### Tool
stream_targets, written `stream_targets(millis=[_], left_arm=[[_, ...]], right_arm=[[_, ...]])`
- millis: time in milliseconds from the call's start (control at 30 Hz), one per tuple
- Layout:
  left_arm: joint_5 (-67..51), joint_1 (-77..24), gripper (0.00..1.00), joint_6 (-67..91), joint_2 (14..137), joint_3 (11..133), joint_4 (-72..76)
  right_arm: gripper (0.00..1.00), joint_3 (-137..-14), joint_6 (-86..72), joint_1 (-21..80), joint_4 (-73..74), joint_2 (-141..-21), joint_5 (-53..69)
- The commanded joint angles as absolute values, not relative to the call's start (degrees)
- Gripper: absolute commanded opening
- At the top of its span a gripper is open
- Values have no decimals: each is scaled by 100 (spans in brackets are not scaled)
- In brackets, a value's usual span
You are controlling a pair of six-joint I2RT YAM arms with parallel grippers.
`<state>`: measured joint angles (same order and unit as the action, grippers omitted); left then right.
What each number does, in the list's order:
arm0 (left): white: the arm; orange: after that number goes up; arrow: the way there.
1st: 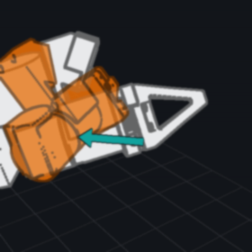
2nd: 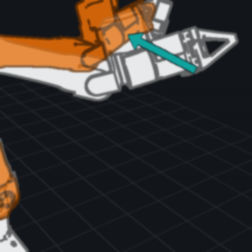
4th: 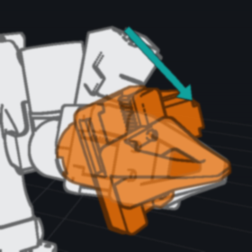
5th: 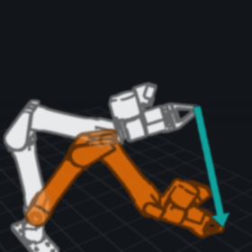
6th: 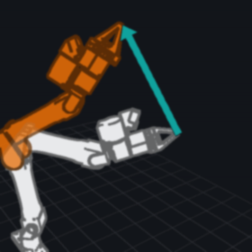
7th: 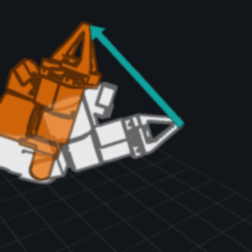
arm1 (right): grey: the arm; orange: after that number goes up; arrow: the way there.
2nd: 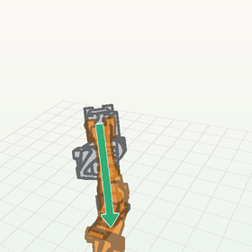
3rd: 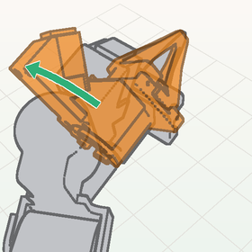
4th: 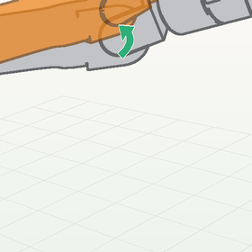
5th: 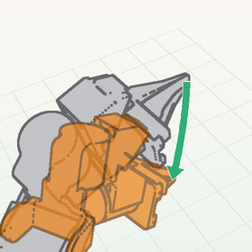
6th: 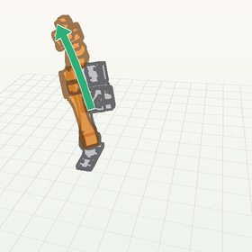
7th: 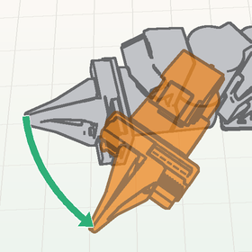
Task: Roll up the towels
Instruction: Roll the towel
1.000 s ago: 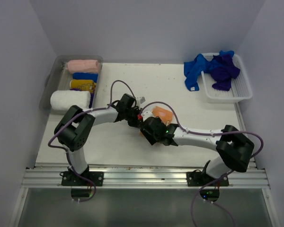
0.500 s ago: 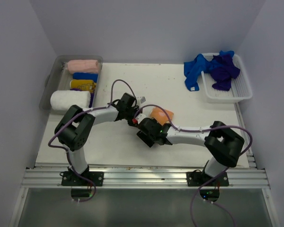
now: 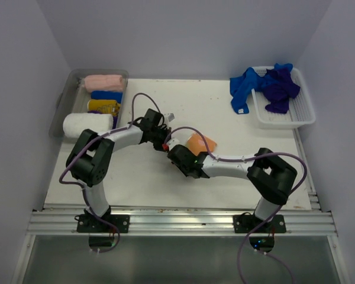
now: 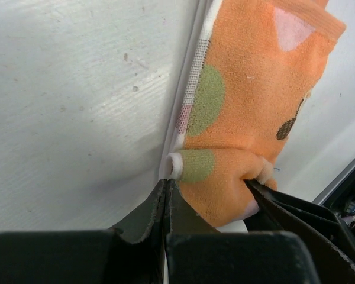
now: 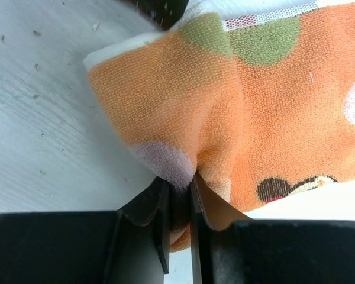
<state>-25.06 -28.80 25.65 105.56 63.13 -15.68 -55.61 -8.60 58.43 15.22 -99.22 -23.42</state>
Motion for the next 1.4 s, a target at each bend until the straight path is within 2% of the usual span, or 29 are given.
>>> stream_targets(millis=[0, 133, 267, 367, 400, 467, 500, 633, 800, 1133, 1267, 1367], left_arm=[[-2514, -2699, 1, 2399, 10433, 6635, -1687], [-2382, -2540, 6, 2417, 10214, 6776, -1959], [-2224, -2154, 13, 2531, 9836, 6864, -2320], [-2110, -2013, 31, 2610, 9484, 6812, -2426], [-2083, -2013, 49, 2654, 9327, 6759, -2452], [-2092, -2004, 62, 2724, 9185, 6584, -2426], [-2100, -2004, 72, 2751, 9054, 6496, -2374], [-2590, -2004, 83, 2979, 8851, 5908, -2031], [-2980, -2100, 90, 3524, 8780, 5072, -1214], [-2980, -2407, 92, 4201, 9342, 4878, -518], [-2830, -2601, 88, 4394, 9588, 4922, -580], [-2742, -2707, 80, 4491, 9747, 4983, -624]], right_arm=[[13, -5598, -1204, 5880, 1801, -9985, -1794], [13, -5818, -1590, 5740, 1898, -9870, -1329], [12, -5853, -1968, 5266, 1811, -9738, -83], [12, -5924, -2144, 4985, 1802, -9773, 508], [12, -5950, -2179, 4896, 1802, -9800, 997], [11, -6029, -2364, 4616, 1846, -9940, 1466], [11, -6047, -2425, 4536, 1820, -9975, 1668], [11, -5881, -2759, 4254, 1521, -9976, 2635], [11, -5801, -2769, 4175, 1441, -9967, 2690], [11, -5722, -2725, 4175, 1433, -9993, 2488], [11, -5722, -2725, 4175, 1468, -10011, 2312], [11, -5704, -2707, 4175, 1503, -9993, 2163]])
